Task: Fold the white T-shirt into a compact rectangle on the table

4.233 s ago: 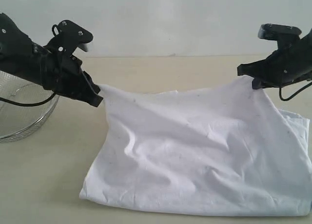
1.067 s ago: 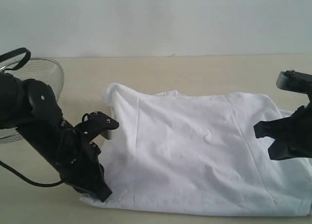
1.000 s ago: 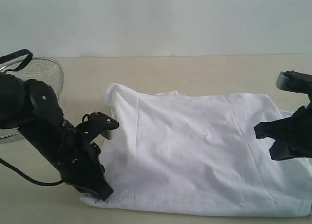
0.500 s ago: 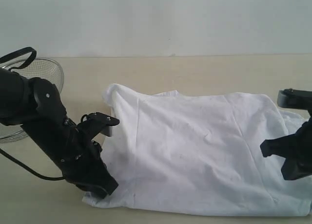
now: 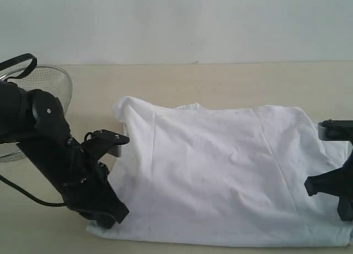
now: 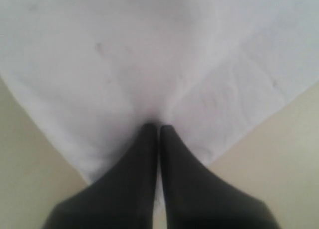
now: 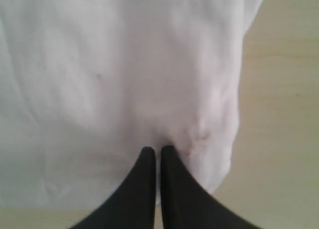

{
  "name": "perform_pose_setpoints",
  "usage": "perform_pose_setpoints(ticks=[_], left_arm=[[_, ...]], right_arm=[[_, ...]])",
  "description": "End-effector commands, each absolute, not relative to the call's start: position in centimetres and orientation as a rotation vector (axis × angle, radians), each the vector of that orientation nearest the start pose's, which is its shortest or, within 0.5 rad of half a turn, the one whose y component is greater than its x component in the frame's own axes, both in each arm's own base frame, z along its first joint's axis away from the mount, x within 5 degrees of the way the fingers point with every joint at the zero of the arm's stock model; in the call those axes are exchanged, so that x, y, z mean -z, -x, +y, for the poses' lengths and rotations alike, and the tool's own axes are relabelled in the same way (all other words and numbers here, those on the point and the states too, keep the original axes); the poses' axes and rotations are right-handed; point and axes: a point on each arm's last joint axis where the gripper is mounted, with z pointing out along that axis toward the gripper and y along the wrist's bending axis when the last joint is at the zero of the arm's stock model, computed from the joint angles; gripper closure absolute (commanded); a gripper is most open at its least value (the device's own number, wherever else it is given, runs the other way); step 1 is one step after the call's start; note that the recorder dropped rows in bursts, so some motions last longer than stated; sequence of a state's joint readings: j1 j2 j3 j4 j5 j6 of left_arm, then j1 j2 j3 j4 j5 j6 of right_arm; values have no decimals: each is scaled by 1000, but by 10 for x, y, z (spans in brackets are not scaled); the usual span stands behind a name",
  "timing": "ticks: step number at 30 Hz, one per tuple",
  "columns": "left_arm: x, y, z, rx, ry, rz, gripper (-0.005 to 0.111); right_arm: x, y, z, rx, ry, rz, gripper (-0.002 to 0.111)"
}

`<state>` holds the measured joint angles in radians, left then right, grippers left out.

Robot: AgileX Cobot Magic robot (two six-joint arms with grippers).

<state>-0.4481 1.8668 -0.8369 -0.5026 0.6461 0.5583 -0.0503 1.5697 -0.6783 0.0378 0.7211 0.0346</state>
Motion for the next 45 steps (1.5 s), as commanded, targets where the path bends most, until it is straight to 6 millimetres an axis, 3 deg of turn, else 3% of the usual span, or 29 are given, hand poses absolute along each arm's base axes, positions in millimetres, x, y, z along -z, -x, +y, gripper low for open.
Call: perform_pose_setpoints(ticks=[1, 6, 17, 27, 34, 39, 45], left_arm=[[-88, -237, -134, 350, -1025, 3044, 102], [-88, -235, -133, 355, -1011, 3067, 102], [-88, -233, -133, 364, -1021, 3086, 102], [-91, -232, -133, 371, -1010, 3098, 102], [-119, -233, -133, 376, -976, 3016, 102], [-140, -234, -134, 392, -925, 2935, 102], [-145, -235, -135, 408, -885, 2901, 102]], right_arm=[[-149, -229, -13, 35, -151, 3116, 108], [-148, -229, -15, 62, -137, 3118, 108], [-128, -230, -20, 151, -143, 3210, 108], [-128, -231, -27, 278, -187, 3182, 108], [-155, -236, -27, 261, -251, 3051, 108], [-178, -228, -23, 189, -284, 2989, 108], [-177, -222, -10, -27, -300, 2998, 108]])
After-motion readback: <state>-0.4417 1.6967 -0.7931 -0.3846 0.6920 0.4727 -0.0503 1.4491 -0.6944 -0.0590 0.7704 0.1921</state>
